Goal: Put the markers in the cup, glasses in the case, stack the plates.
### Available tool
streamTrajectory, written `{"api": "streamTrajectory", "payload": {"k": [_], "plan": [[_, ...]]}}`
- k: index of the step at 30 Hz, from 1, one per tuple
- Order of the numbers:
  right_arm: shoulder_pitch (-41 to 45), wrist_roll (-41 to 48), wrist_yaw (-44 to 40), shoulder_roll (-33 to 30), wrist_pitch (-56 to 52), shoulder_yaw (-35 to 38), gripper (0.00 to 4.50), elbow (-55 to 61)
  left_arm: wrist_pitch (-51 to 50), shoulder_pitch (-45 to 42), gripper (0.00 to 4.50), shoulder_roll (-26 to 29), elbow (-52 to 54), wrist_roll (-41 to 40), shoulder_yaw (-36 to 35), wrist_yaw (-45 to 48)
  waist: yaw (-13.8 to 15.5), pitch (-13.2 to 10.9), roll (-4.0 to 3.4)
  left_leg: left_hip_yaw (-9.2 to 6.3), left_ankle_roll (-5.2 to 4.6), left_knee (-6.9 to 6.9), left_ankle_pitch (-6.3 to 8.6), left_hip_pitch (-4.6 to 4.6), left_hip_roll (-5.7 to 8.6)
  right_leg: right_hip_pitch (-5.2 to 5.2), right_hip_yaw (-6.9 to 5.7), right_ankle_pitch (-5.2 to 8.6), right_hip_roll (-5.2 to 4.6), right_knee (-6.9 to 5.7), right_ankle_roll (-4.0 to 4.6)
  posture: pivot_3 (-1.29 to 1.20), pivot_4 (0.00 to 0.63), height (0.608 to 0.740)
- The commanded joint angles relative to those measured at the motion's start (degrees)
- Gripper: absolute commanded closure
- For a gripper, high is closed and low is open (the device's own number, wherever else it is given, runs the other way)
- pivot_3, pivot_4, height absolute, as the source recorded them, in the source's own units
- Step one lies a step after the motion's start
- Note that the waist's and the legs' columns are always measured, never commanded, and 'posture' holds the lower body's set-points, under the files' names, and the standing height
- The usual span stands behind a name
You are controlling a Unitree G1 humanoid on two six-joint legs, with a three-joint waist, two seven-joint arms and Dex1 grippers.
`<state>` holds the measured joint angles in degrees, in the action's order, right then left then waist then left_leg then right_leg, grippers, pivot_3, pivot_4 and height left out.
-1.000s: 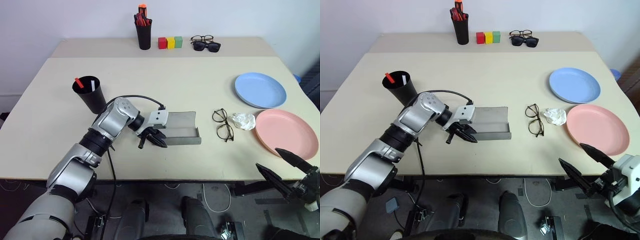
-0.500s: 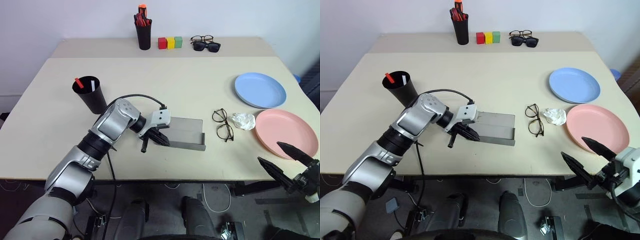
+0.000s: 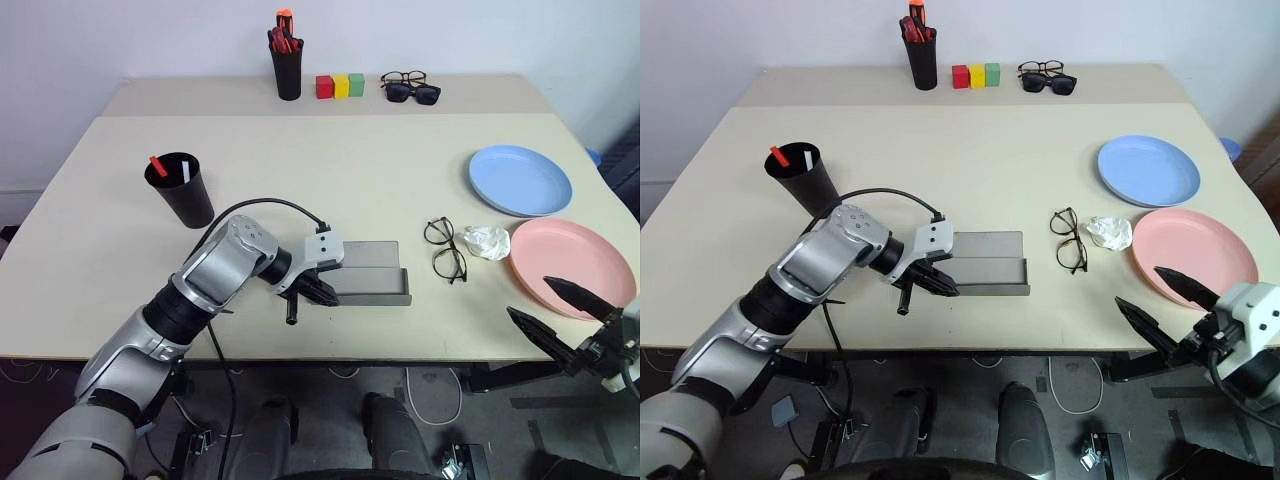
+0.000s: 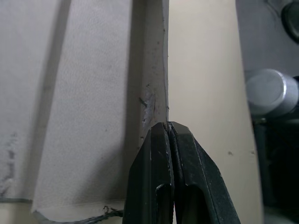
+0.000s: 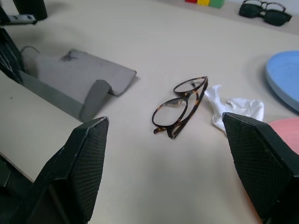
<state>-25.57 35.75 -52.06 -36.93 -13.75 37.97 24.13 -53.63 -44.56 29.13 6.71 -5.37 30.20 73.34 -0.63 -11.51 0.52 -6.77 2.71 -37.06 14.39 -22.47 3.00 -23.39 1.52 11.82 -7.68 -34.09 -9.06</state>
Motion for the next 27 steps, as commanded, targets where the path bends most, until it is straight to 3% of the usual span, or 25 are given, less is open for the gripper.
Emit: {"api": "streamTrajectory", "payload": {"k": [1, 4, 7, 13, 20, 24, 27], "plan": [[1.83, -0.24, 1.31, -1.16, -1.53, -1.23, 0.53, -0.82, -1.44, 0.64, 4.48, 0.86, 2.82, -1.91, -0.57, -1.33, -0.02, -0.01, 0.01, 0.00, 0.00, 0.00, 0.00, 0.00, 0.00, 0.00, 0.00, 0.00, 0.00, 0.00, 0.00, 0.00, 0.150, 0.740], [4.24, 0.17, 1.91, -2.16, -3.49, -2.13, 0.53, -1.90, -1.05, 0.95, 4.48, 1.31, 3.59, -2.88, -0.42, -2.15, -0.04, 0.00, 0.00, 0.00, 0.00, 0.00, 0.00, 0.01, 0.00, -0.01, 0.00, 0.00, 0.00, -0.01, 0.01, 0.00, 0.150, 0.740], [6.82, 0.42, 1.99, -3.41, -5.13, -3.03, 0.53, -3.14, 0.06, 1.11, 3.65, 1.99, 4.33, -3.87, -0.40, -2.27, -0.04, -0.01, 0.01, 0.00, 0.00, 0.00, 0.00, 0.00, 0.00, -0.01, 0.00, -0.01, 0.00, -0.01, 0.01, 0.00, 0.150, 0.740], [11.73, -0.82, 1.56, -5.00, -5.88, -5.11, 0.53, -6.58, 1.96, 1.28, 0.69, 1.73, 4.29, -5.70, -2.26, -4.20, 0.02, -0.01, 0.01, 0.00, 0.00, 0.00, 0.00, -0.01, 0.01, 0.00, 0.00, -0.01, 0.00, 0.00, 0.01, 0.00, 0.150, 0.740], [20.17, -0.93, 0.94, -7.99, -10.83, -10.09, 0.53, -13.63, 13.96, 4.82, 0.69, 1.16, 6.20, -12.35, -12.48, -4.14, -0.20, 0.00, -0.01, 0.01, 0.00, 0.00, -0.01, 0.02, 0.00, -0.02, 0.00, -0.16, 0.01, -0.01, 0.24, 0.00, 0.150, 0.740], [27.91, -1.27, -0.60, -9.64, -14.02, -14.05, 0.53, -21.10, 28.38, 9.00, 0.69, -3.85, 4.75, -13.19, -20.64, -10.59, -0.03, -0.01, 0.01, 0.01, 0.00, -0.03, -0.01, 0.01, 0.01, 0.02, 0.01, -0.18, -0.01, 0.02, 0.27, 0.00, 0.150, 0.740], [33.95, -2.14, -3.27, -10.38, -15.32, -17.80, 0.53, -27.04, 26.95, 8.85, 0.69, -2.33, 5.89, -16.93, -20.95, -6.16, -0.03, -0.01, 0.00, 0.01, 0.00, -0.05, -0.01, 0.01, 0.02, 0.02, 0.01, -0.20, 0.00, 0.01, 0.26, 0.00, 0.150, 0.740]]}}
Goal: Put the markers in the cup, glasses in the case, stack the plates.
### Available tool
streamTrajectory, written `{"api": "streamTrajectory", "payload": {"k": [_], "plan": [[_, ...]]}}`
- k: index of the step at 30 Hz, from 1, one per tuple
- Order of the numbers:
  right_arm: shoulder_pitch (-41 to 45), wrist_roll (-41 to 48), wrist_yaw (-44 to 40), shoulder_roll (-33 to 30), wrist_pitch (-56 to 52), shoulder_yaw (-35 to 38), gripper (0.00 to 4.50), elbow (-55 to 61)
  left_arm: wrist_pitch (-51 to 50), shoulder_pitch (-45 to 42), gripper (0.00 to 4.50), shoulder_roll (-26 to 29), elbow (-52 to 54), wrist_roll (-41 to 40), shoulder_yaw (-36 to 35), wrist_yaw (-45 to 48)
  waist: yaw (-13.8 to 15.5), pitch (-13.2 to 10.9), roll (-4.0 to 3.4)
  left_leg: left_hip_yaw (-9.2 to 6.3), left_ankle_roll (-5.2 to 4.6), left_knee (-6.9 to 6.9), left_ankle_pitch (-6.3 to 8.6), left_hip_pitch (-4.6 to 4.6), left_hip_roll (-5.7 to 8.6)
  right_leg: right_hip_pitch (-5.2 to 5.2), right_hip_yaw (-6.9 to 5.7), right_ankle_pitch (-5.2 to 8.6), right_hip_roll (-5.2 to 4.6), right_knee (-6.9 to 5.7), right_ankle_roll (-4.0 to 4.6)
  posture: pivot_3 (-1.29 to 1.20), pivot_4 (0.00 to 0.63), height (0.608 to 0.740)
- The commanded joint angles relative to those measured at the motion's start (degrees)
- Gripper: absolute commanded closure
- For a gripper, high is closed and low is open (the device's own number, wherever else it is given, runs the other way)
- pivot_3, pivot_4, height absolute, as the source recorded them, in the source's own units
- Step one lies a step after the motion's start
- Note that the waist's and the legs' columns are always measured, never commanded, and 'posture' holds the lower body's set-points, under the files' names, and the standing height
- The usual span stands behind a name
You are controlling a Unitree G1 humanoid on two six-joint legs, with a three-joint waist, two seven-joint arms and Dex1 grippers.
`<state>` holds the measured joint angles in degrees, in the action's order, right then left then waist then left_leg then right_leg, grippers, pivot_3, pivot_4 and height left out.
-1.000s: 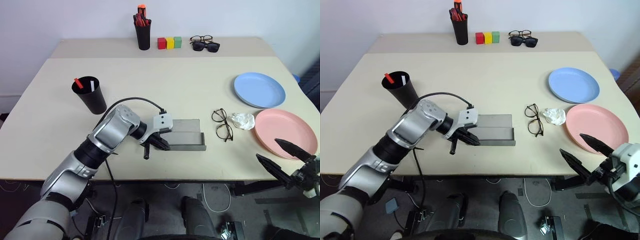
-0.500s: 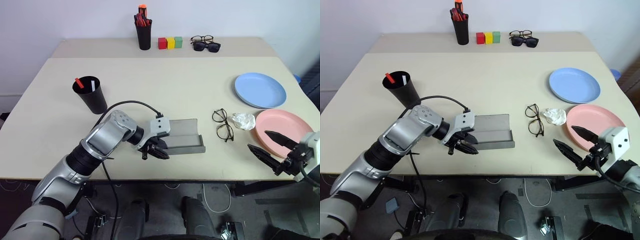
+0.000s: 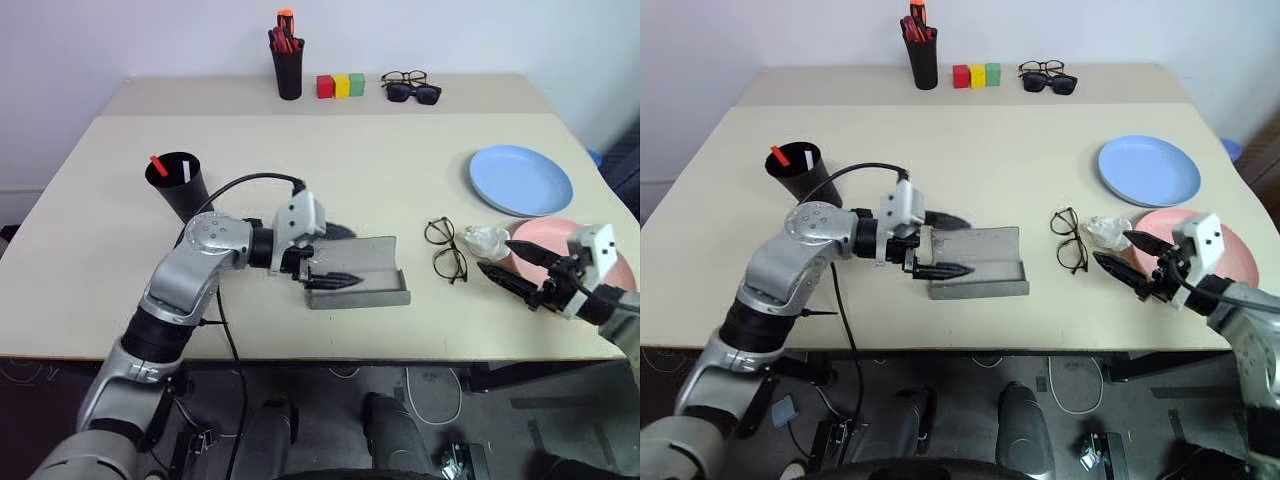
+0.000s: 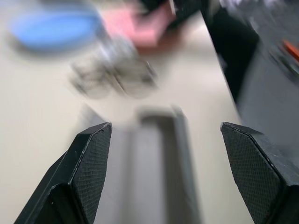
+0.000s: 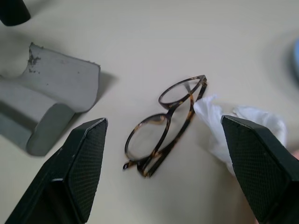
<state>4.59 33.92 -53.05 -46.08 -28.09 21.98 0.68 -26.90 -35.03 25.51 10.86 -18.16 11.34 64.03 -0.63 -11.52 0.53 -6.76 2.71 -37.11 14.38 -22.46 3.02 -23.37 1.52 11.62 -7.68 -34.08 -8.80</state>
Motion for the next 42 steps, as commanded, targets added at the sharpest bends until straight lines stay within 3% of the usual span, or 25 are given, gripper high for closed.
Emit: {"api": "streamTrajectory", "payload": {"k": [1, 4, 8, 40, 42], "plan": [[6.10, -0.73, -3.36, -1.35, -1.44, -3.35, 0.53, -5.78, -0.97, -1.00, 0.69, 2.15, 2.20, -6.90, -2.52, 5.81, -0.07, 0.01, -0.01, 0.00, 0.00, 0.00, 0.00, 0.00, 0.00, 0.00, 0.00, 0.00, 0.00, -0.01, 0.00, 0.00, 0.150, 0.740], [10.93, -2.27, -5.98, -1.70, -2.81, -7.02, 0.53, -10.70, -3.69, -1.87, 0.69, 3.27, 2.59, -12.59, -4.82, 8.15, -0.25, 0.00, -0.02, 0.01, 0.00, 0.00, 0.00, 0.01, 0.01, -0.01, 0.00, 0.00, 0.01, -0.03, -0.01, 0.00, 0.150, 0.740], [14.57, -4.08, -9.22, -2.00, -3.53, -10.10, 0.53, -15.44, -4.09, -2.01, 0.69, 5.34, 3.49, -14.39, -5.94, 8.69, -0.29, 0.00, -0.01, 0.00, 0.00, 0.01, 0.00, 0.01, 0.00, -0.01, 0.00, -0.09, 0.01, -0.03, -0.18, 0.00, 0.150, 0.740], [33.20, -14.67, -18.80, 2.62, -0.31, -19.34, 0.53, -38.03, -6.13, 3.58, 0.69, 8.60, 11.01, -17.68, -7.66, -2.10, -0.53, 0.00, -0.02, 0.01, 0.01, 0.01, -0.01, 0.03, 0.01, -0.01, 0.00, -0.11, 0.02, -0.06, -0.21, 0.00, 0.150, 0.740], [33.94, -15.15, -19.01, 3.00, -0.01, -19.55, 1.07, -38.80, -6.43, 3.81, 0.63, 8.38, 11.35, -17.89, -7.81, -2.94, -0.57, 0.00, -0.02, 0.00, 0.01, 0.01, -0.01, 0.03, 0.01, -0.01, 0.00, -0.11, 0.03, -0.06, -0.21, 0.00, 0.150, 0.740]]}}
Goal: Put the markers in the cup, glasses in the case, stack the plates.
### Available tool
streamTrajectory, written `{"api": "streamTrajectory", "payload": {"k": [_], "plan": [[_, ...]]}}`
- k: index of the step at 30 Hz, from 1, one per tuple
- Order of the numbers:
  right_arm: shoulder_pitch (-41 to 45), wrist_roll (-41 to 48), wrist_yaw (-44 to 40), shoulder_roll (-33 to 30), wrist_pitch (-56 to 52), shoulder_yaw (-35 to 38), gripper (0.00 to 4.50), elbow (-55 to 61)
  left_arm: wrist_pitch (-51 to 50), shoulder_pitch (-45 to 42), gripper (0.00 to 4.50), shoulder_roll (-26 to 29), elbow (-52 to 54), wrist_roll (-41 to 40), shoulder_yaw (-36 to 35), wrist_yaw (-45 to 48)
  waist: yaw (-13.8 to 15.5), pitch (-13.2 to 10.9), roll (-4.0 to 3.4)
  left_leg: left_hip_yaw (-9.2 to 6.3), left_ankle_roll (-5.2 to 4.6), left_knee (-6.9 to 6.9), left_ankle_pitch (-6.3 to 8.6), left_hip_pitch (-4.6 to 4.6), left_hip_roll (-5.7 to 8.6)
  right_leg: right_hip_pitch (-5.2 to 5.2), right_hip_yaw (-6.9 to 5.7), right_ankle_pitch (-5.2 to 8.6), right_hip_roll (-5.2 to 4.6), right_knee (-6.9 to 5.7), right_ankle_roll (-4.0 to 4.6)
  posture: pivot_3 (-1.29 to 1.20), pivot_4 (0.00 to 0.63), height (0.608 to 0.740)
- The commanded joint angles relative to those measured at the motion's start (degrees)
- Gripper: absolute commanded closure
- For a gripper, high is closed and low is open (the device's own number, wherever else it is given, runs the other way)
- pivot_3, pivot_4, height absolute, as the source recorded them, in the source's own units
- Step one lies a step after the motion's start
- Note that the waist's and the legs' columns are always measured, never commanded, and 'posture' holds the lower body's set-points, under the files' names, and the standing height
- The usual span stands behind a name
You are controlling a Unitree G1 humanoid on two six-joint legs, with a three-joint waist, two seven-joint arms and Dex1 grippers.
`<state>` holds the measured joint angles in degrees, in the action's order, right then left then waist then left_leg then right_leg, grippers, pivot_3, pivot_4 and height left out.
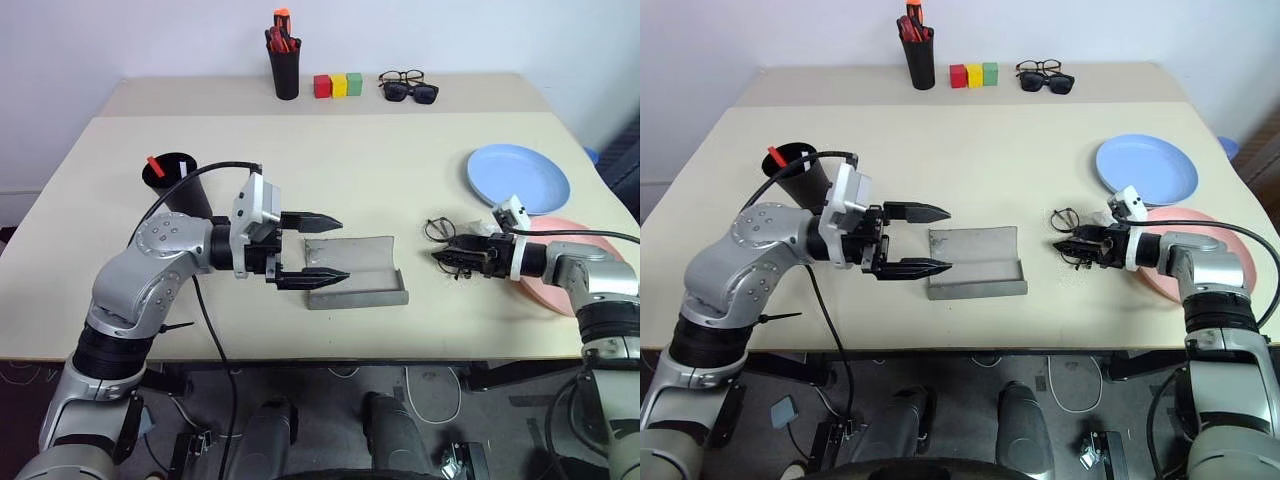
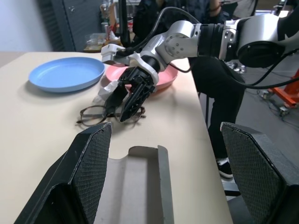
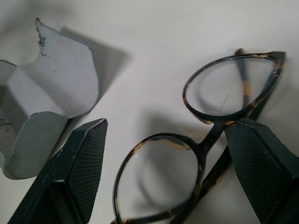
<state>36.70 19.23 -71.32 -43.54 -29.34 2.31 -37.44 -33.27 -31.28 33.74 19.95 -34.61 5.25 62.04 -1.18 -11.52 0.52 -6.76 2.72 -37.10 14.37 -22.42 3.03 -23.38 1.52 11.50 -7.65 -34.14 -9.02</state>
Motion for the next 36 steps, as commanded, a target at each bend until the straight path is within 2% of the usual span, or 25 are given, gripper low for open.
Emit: {"api": "streamTrajectory", "payload": {"k": [1, 7, 12, 16, 20, 24, 30, 36], "plan": [[2.21, -0.73, -0.79, 0.65, 1.51, 0.04, 1.41, -1.16, -0.27, 0.08, 0.63, 0.03, 2.33, -1.66, -1.84, -1.43, -0.02, 0.00, 0.00, 0.00, 0.00, 0.00, 0.00, 0.00, 0.00, 0.00, 0.00, 0.00, 0.00, 0.00, 0.00, 0.00, 0.150, 0.740], [3.48, -1.88, -1.32, 0.99, 2.68, -0.15, 4.46, -2.91, 0.14, 0.45, 0.63, 0.26, 2.44, -1.74, -1.52, -2.72, -0.02, 0.00, 0.00, 0.00, 0.01, 0.00, 0.00, 0.00, 0.00, -0.01, 0.00, 0.00, 0.00, 0.00, 0.00, 0.00, 0.150, 0.740], [3.03, -1.97, -1.59, 0.41, 3.01, 0.33, 4.46, -2.08, 0.48, 0.42, 0.63, -0.16, 1.60, -1.60, -1.74, -3.91, 0.01, 0.00, 0.01, 0.00, 0.02, -0.02, -0.01, 0.04, 0.00, 0.05, 0.00, -0.01, 0.00, -0.01, 0.00, 0.00, 0.150, 0.740], [2.29, -0.19, -1.04, -0.21, 3.88, 2.78, 4.46, 3.55, 0.94, -0.47, 0.63, -0.09, -1.06, -1.23, -2.72, -4.52, 0.06, 0.00, 0.00, 0.00, 0.02, 0.00, -0.01, 0.03, 0.00, 0.03, 0.00, 0.00, 0.00, 0.00, 0.00, 0.00, 0.150, 0.740], [2.31, 3.73, -0.57, 1.10, 2.29, 4.86, 4.46, 14.85, 0.99, 0.04, 0.63, 1.85, -3.08, -0.98, -4.21, -3.77, -0.31, -0.02, -0.03, 0.00, 0.02, 0.01, -0.01, 0.02, 0.00, -0.02, 0.00, -0.01, 0.00, -0.05, 0.00, 0.00, 0.150, 0.740], [2.17, 7.39, 1.43, 5.37, 1.87, 4.77, 4.46, 25.26, 0.90, 2.29, 0.63, 4.32, -3.46, -1.01, -5.55, -2.99, -1.10, -0.02, -0.03, -0.02, 0.02, 0.07, -0.01, 0.02, -0.04, -0.06, 0.00, 0.00, 0.04, -0.08, 0.00, 0.00, 0.150, 0.740], [-0.05, 6.76, 2.14, 11.51, 5.69, 0.09, 4.46, 31.07, 1.05, 5.99, 0.63, 8.01, -1.83, -1.55, -7.59, -1.35, -1.17, -0.02, -0.03, -0.03, 0.03, 0.05, -0.01, 0.01, -0.03, -0.07, 0.00, 0.00, 0.03, -0.09, 0.00, 0.00, 0.150, 0.740], [-4.87, 4.12, 0.72, 12.62, 8.47, -6.15, 4.46, 33.17, 0.19, 9.96, 0.63, 12.44, -0.59, -2.92, -11.80, -0.10, -1.08, -0.02, -0.03, -0.04, 0.03, 0.07, -0.01, 0.00, -0.02, -0.09, 0.00, 0.00, 0.02, -0.09, 0.01, 0.00, 0.150, 0.740]]}}
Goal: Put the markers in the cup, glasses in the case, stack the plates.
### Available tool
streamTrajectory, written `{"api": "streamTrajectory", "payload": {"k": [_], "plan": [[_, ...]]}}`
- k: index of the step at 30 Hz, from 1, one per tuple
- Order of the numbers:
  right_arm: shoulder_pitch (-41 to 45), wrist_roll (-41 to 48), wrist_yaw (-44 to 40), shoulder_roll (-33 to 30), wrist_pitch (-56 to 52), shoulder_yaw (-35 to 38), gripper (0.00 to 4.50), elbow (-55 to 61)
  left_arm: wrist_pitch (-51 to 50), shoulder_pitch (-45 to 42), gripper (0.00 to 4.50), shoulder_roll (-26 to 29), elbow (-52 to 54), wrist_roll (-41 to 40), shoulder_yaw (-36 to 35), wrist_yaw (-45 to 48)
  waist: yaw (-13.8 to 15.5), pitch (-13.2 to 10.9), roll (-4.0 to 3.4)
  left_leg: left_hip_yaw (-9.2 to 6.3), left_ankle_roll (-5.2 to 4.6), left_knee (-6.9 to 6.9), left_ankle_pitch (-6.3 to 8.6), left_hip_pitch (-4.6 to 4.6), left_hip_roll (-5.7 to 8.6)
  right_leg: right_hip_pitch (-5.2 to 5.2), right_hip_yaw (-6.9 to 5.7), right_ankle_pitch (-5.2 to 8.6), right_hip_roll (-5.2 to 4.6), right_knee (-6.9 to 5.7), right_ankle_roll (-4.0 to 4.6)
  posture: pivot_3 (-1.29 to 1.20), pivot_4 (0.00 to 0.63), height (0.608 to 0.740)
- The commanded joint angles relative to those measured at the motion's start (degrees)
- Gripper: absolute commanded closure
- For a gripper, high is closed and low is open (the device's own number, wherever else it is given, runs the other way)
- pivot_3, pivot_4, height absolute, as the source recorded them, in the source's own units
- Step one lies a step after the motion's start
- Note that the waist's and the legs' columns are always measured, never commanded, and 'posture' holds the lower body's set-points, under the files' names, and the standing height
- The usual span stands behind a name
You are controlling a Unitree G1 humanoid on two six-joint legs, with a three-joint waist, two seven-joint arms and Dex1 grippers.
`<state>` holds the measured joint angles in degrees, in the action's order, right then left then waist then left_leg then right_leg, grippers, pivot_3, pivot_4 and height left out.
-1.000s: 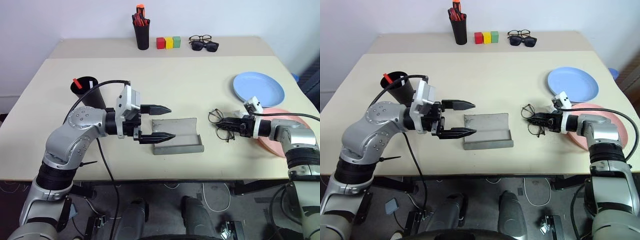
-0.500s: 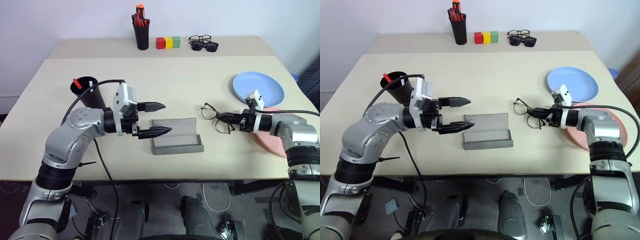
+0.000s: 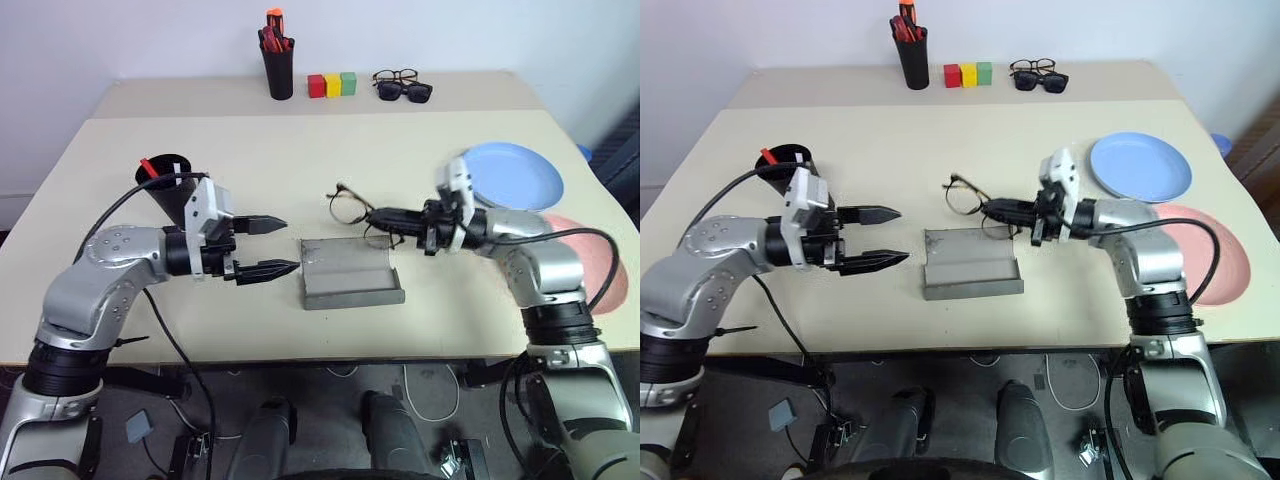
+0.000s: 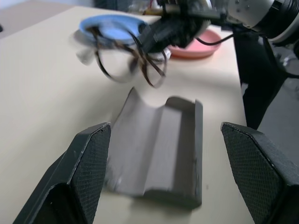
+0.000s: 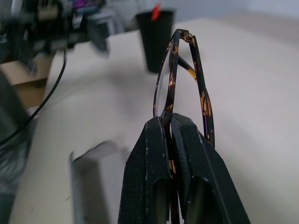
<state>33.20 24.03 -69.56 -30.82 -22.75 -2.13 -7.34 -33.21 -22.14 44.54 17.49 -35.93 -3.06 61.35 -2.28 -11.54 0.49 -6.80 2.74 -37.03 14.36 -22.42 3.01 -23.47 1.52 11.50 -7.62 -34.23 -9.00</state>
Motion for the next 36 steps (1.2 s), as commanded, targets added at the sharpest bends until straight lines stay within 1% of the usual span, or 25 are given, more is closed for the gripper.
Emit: {"api": "streamTrajectory", "payload": {"k": [1, 7, 11, 12, 13, 14, 15, 16, 19, 20, 23, 24, 26, 29, 30, 31, 32, 35, 36], "plan": [[-2.00, -0.97, -1.17, -0.12, 2.21, -2.36, 4.46, 3.48, 0.35, 1.27, 0.63, 2.14, 1.77, -1.43, -3.99, 0.66, -0.02, 0.00, 0.00, 0.00, 0.00, 0.00, 0.00, 0.00, 0.00, -0.01, 0.00, 0.00, 0.00, -0.01, 0.00, 0.00, 0.150, 0.740], [-4.69, -1.92, -2.23, -0.68, 2.91, -4.96, 4.46, 4.69, 0.58, 2.45, 0.63, 2.46, 2.64, -1.69, -5.11, 0.04, -0.09, 0.00, -0.01, 0.00, 0.00, -0.01, 0.00, 0.01, 0.00, -0.01, 0.00, 0.00, 0.00, -0.02, 0.00, 0.00, 0.150, 0.740], [-5.45, -2.99, -3.67, -2.63, 2.63, -6.20, 4.46, 5.01, 0.86, 2.00, 0.63, 1.59, 2.60, -1.55, -4.67, -0.89, -0.04, 0.00, -0.01, 0.00, 0.00, 0.00, 0.00, 0.01, -0.01, -0.01, 0.00, 0.00, 0.00, -0.02, 0.00, 0.00, 0.150, 0.740], [-5.58, -3.04, -3.77, -2.94, 2.53, -6.31, 3.78, 5.16, 0.99, 1.87, 0.63, 1.41, 2.50, -1.39, -4.48, -1.04, -0.04, 0.00, -0.01, 0.00, 0.01, 0.00, 0.00, 0.01, 0.00, -0.01, 0.00, 0.00, 0.00, -0.02, 0.00, 0.00, 0.150, 0.740], [-5.95, -3.01, -4.05, -3.48, 2.22, -6.41, 3.49, 5.49, 1.18, 1.56, 0.63, 1.06, 2.29, -1.08, -4.03, -1.24, -0.05, 0.00, -0.01, 0.00, 0.01, 0.00, 0.00, 0.01, 0.00, -0.01, 0.00, 0.00, 0.00, -0.01, 0.00, 0.00, 0.150, 0.740], [-6.17, -2.97, -4.23, -3.83, 1.99, -6.49, 3.00, 5.71, 1.31, 1.33, 0.63, 0.82, 2.12, -0.87, -3.73, -1.35, -0.05, 0.00, -0.01, 0.00, 0.00, 0.00, 0.00, 0.01, 0.00, -0.01, 0.00, 0.00, 0.00, -0.02, 0.00, 0.00, 0.150, 0.740], [-6.73, -3.09, -4.20, -4.16, 2.36, -6.40, 2.67, 6.10, 1.56, 0.95, 0.63, 0.37, 2.01, -0.63, -3.24, -1.49, -0.05, 0.00, -0.01, 0.00, 0.01, 0.00, 0.00, 0.01, -0.01, -0.01, 0.00, 0.00, 0.00, -0.02, 0.00, 0.00, 0.150, 0.740], [-7.21, -3.29, -3.79, -4.28, 2.88, -6.15, 2.05, 6.41, 1.90, 0.58, 0.63, -0.05, 1.93, -0.34, -2.79, -1.65, -0.03, 0.00, -0.01, 0.00, 0.01, 0.00, 0.00, 0.01, -0.01, -0.01, 0.00, 0.00, 0.00, -0.02, 0.00, 0.00, 0.150, 0.740], [-8.53, -3.04, -2.72, -4.82, 3.07, -5.11, 0.51, 7.90, 2.46, -0.63, 0.63, -1.20, 1.32, 0.50, -1.56, -2.28, 0.02, 0.00, 0.00, 0.00, 0.00, 0.00, 0.00, 0.01, -0.01, 0.00, 0.00, 0.00, 0.00, -0.01, 0.00, 0.00, 0.150, 0.740], [-8.97, -2.46, -1.72, -5.05, 2.68, -3.80, 0.09, 8.83, 2.81, -1.39, 0.63, -1.97, 0.81, 1.30, -0.64, -2.74, 0.04, 0.00, 0.00, 0.00, 0.00, 0.00, 0.00, 0.01, -0.01, 0.00, 0.00, 0.00, 0.00, -0.01, 0.00, 0.00, 0.150, 0.740], [-12.10, 0.86, 0.80, -7.29, 0.33, 2.00, 0.09, 14.24, 4.48, -5.14, 0.63, -5.82, -2.68, 6.07, 4.25, -5.39, 0.59, 0.00, 0.00, 0.00, 0.01, -0.02, 0.00, 0.00, 0.01, 0.02, 0.00, 0.00, -0.01, -0.01, 0.00, 0.00, 0.150, 0.740], [-13.19, 1.55, 1.30, -8.03, -0.19, 3.24, 0.09, 15.84, 4.80, -6.00, 0.63, -6.67, -3.67, 7.18, 5.41, -5.79, 1.17, 0.00, 0.00, 0.00, 0.01, -0.05, 0.00, 0.00, 0.01, 0.02, 0.00, -0.01, -0.01, 0.01, 0.00, 0.00, 0.150, 0.740], [-17.86, 3.85, 2.61, -10.42, -2.22, 7.57, 0.09, 20.68, 6.67, -8.71, 0.63, -9.30, -7.60, 11.67, 9.01, -7.61, 1.57, 0.01, 0.03, 0.00, 0.00, -0.02, 0.00, -0.02, 0.02, 0.03, 0.00, 0.00, -0.02, 0.06, 0.00, 0.00, 0.150, 0.740], [-30.36, 5.92, 4.75, -13.40, -3.65, 17.74, 0.06, 29.49, 8.70, -14.82, 1.45, -14.39, -18.05, 18.28, 13.93, -10.95, 3.15, 0.03, 0.04, -0.06, -0.01, -0.02, 0.01, -0.04, 0.03, 0.05, -0.03, 0.02, 0.01, 0.09, -0.03, 0.00, 0.150, 0.740], [-34.54, 6.15, 5.32, -13.82, -3.72, 20.85, 0.06, 31.81, 9.30, -16.76, 1.95, -15.96, -21.27, 19.91, 14.88, -11.94, 3.55, 0.03, 0.04, -0.07, -0.01, -0.02, 0.01, -0.09, 0.05, 0.06, -0.05, 0.02, -0.02, 0.10, -0.03, 0.00, 0.150, 0.740], [-39.27, 5.86, 5.92, -13.87, -3.40, 24.12, 0.06, 33.90, 11.06, -19.10, 2.31, -17.68, -25.21, 22.18, 15.99, -13.11, 3.53, 0.02, 0.09, -0.07, -0.01, -0.03, 0.01, -0.10, 0.08, 0.08, -0.05, 0.03, -0.05, 0.11, -0.04, 0.00, 0.150, 0.740], [-43.48, 5.14, 6.40, -13.73, -2.71, 26.76, 0.06, 35.48, 12.71, -21.21, 2.90, -19.16, -28.82, 24.09, 16.89, -13.85, 3.45, 0.02, 0.09, -0.03, -0.02, -0.05, 0.02, -0.11, 0.08, 0.08, -0.04, 0.03, -0.04, 0.18, -0.05, 0.00, 0.150, 0.740], [-54.94, 1.38, 7.43, -12.27, 1.52, 32.40, 0.06, 38.00, 15.75, -27.16, 4.34, -23.24, -38.17, 28.21, 18.74, -15.09, 3.02, 0.03, 0.17, 0.00, -0.03, -0.08, 0.02, -0.12, 0.09, 0.11, -0.03, 0.03, -0.07, 0.22, -0.06, 0.00, 0.150, 0.740], [-58.75, 0.40, 8.11, -11.01, 2.82, 34.20, 0.06, 38.97, 16.85, -29.53, 4.47, -24.62, -41.70, 29.56, 19.20, -15.70, 3.02, 0.01, 0.20, 0.02, -0.03, -0.08, 0.02, -0.12, 0.09, 0.10, -0.03, 0.04, -0.08, 0.21, -0.07, 0.00, 0.150, 0.740]]}}
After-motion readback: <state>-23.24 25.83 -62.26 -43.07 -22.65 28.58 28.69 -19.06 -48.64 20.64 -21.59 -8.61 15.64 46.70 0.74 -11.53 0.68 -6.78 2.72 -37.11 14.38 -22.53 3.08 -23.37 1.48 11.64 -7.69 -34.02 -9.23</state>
